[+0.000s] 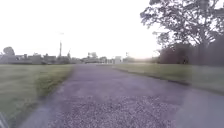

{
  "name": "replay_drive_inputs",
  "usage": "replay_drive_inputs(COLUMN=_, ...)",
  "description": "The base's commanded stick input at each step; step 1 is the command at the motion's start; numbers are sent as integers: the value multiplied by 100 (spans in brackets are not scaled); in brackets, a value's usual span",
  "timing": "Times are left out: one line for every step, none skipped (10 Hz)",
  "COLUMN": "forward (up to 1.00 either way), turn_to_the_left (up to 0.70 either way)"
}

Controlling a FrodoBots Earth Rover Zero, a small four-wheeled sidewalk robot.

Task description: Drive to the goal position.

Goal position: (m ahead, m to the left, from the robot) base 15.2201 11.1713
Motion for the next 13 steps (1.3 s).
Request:
replay_drive_inputs(forward=70, turn_to_the_left=0)
replay_drive_inputs(forward=70, turn_to_the_left=0)
replay_drive_inputs(forward=70, turn_to_the_left=0)
replay_drive_inputs(forward=70, turn_to_the_left=0)
replay_drive_inputs(forward=70, turn_to_the_left=0)
replay_drive_inputs(forward=70, turn_to_the_left=0)
replay_drive_inputs(forward=70, turn_to_the_left=0)
replay_drive_inputs(forward=70, turn_to_the_left=0)
replay_drive_inputs(forward=70, turn_to_the_left=0)
replay_drive_inputs(forward=70, turn_to_the_left=0)
replay_drive_inputs(forward=70, turn_to_the_left=0)
replay_drive_inputs(forward=70, turn_to_the_left=0)
replay_drive_inputs(forward=70, turn_to_the_left=0)
